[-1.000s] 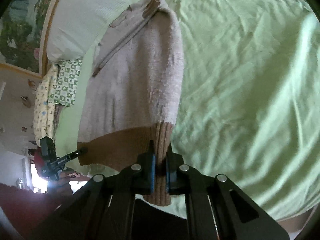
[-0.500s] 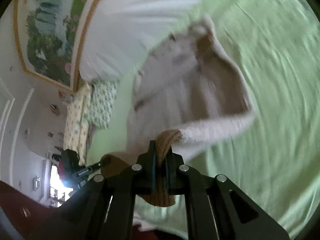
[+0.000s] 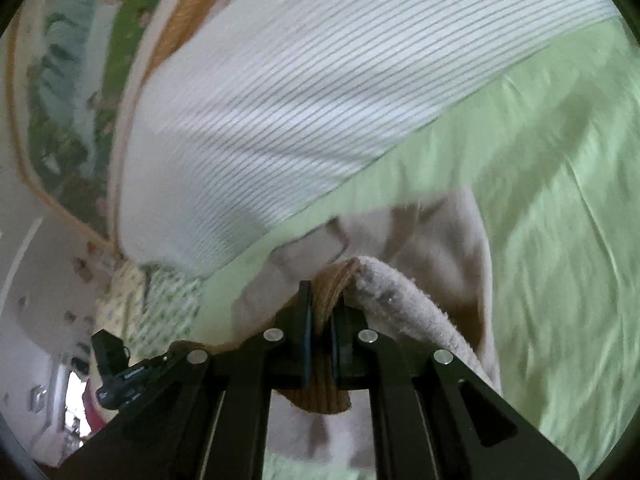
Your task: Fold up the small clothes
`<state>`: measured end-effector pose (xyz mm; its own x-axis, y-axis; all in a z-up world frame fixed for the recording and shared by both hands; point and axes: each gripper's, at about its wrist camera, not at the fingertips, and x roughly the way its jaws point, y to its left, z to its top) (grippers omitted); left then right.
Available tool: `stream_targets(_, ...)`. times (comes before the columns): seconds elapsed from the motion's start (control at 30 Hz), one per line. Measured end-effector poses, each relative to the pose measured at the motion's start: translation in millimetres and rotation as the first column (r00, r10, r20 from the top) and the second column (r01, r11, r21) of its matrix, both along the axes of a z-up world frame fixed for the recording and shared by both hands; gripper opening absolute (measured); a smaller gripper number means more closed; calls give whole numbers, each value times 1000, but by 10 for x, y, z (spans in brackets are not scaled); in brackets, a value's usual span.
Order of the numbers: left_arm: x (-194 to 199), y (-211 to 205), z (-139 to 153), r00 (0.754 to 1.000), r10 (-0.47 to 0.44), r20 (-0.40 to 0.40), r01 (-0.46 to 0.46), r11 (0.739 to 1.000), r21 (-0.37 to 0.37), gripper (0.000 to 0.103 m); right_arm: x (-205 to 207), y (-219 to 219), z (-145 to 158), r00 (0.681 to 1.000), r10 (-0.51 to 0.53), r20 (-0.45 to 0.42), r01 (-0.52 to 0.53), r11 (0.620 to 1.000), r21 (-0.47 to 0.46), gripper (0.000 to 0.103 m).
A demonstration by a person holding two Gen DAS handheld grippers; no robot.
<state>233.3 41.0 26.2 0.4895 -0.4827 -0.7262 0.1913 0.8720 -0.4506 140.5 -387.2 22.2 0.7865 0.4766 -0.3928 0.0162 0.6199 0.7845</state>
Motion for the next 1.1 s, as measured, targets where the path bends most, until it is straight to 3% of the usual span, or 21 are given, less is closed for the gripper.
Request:
stream_targets(0.2,672,-225,-418,999,-7,-45,10,998,65,9,702,-69,-290,994,-66,-90,66,998,-3,8)
stream_targets(0.5,990,-279,-818,996,-13,-89,20,997,75,9,1086,-82,-572,983,-98,-156,97,995,-15,8)
stream_targets(0.87,1021,-260,-772,995,-13,-104,21,997,76,16,1233,-78,-655,968,-116,-223,112,993,-32,11)
stream_targets(0.93,999,-212,-723,994,-6,-109,12,998,61,21,1225,-80,-633,966,-115,-230,109,993,-40,13)
stream_targets(1.0,949,-153,-633,996,18,-91,-13,998,58,40,1196,-104,-600,967,-116,-227,110,993,-39,18)
stream_targets(1.07,881,-99,-508,997,64,-53,-59,995,85,58,1155,-142,-539,968,-131,-215,125,991,-41,34)
stream_targets(1.1,854,-63,-460,996,77,-39,-73,993,92,59,1130,-161,-497,968,-149,-203,143,989,-45,48)
